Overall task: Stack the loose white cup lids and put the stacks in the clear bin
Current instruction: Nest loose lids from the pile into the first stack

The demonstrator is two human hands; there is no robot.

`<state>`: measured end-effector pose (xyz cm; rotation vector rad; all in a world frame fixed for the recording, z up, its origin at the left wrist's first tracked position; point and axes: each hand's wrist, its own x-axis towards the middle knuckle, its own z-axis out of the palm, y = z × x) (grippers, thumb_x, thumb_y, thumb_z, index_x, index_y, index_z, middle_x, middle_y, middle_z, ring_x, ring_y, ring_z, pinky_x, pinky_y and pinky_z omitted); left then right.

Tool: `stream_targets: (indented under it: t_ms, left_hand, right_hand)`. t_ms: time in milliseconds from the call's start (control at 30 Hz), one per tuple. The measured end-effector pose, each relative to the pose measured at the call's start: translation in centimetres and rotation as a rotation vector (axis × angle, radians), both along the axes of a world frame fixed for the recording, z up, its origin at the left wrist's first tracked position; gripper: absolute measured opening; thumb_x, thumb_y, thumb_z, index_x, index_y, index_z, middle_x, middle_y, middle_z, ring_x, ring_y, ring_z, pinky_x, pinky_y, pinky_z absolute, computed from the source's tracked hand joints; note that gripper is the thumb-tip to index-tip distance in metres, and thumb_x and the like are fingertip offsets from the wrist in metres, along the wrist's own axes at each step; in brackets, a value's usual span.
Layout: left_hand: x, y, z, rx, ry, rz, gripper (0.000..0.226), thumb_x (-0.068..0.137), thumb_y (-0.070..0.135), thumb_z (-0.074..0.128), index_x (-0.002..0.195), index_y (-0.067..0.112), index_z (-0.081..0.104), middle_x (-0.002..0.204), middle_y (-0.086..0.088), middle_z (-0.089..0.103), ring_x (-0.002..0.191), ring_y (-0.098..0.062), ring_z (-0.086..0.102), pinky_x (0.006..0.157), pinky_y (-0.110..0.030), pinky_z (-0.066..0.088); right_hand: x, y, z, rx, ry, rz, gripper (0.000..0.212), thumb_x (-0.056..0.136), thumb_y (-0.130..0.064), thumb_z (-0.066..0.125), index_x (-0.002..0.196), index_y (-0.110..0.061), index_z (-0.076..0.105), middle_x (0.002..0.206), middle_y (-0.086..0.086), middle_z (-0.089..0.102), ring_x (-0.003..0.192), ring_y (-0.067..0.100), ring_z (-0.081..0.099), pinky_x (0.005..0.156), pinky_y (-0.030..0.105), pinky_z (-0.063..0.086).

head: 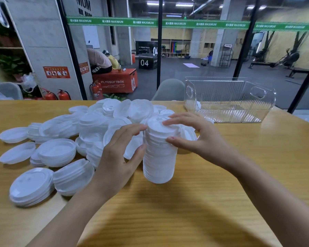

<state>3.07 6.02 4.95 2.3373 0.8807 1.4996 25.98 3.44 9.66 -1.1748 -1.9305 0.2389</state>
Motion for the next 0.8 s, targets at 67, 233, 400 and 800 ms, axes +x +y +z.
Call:
stream_targets:
  t_ms: [67, 233, 400, 800]
  left_hand:
    - [0.0, 0.0, 0.0, 0.0, 0.003, 0.005, 0.038, 0.091, 0.032, 0.054, 0.129, 0.027, 0.054, 0.123, 0.011, 0.06, 0.117, -0.008, 0.055, 0.096, -0.014, 0.041]
    - [0.0, -0.2, 0.1, -0.004, -0.011, -0.005, 0.041, 0.091, 0.033, 0.054, 0.132, 0.025, 0.052, 0.129, 0.015, 0.056, 0.118, -0.009, 0.054, 0.097, -0.014, 0.041]
    - [0.1, -0.2, 0.1, -0.009, 0.0, -0.029, 0.042, 0.093, 0.032, 0.053, 0.135, 0.026, 0.051, 0.132, 0.014, 0.055, 0.123, -0.008, 0.052, 0.101, -0.017, 0.04]
    - [0.1, -0.2, 0.1, -0.018, 0.012, -0.027, 0.042, 0.092, 0.033, 0.054, 0.133, 0.026, 0.052, 0.13, 0.015, 0.056, 0.122, -0.007, 0.053, 0.1, -0.015, 0.04]
  right_hand:
    - [0.0, 0.1, -0.3, -0.016, -0.001, 0.002, 0.036, 0.077, -0.051, 0.073, 0.112, -0.045, 0.067, 0.121, -0.032, 0.058, 0.125, -0.002, 0.044, 0.105, 0.018, 0.031]
    - [1.5, 0.1, 0.7, -0.011, 0.123, -0.017, 0.04, 0.083, -0.044, 0.071, 0.121, -0.036, 0.064, 0.122, -0.029, 0.06, 0.119, -0.005, 0.05, 0.096, 0.011, 0.035]
    - [4.8, 2.1, -1.8, -0.061, 0.137, -0.282, 0.032, 0.087, -0.033, 0.072, 0.118, -0.032, 0.063, 0.116, -0.026, 0.06, 0.106, 0.002, 0.054, 0.088, 0.017, 0.041]
    - [4.7, 4.2, -8.0, -0.186, -0.198, -0.465, 0.02, 0.09, -0.028, 0.067, 0.11, -0.026, 0.064, 0.093, -0.019, 0.061, 0.101, 0.014, 0.049, 0.086, 0.032, 0.033]
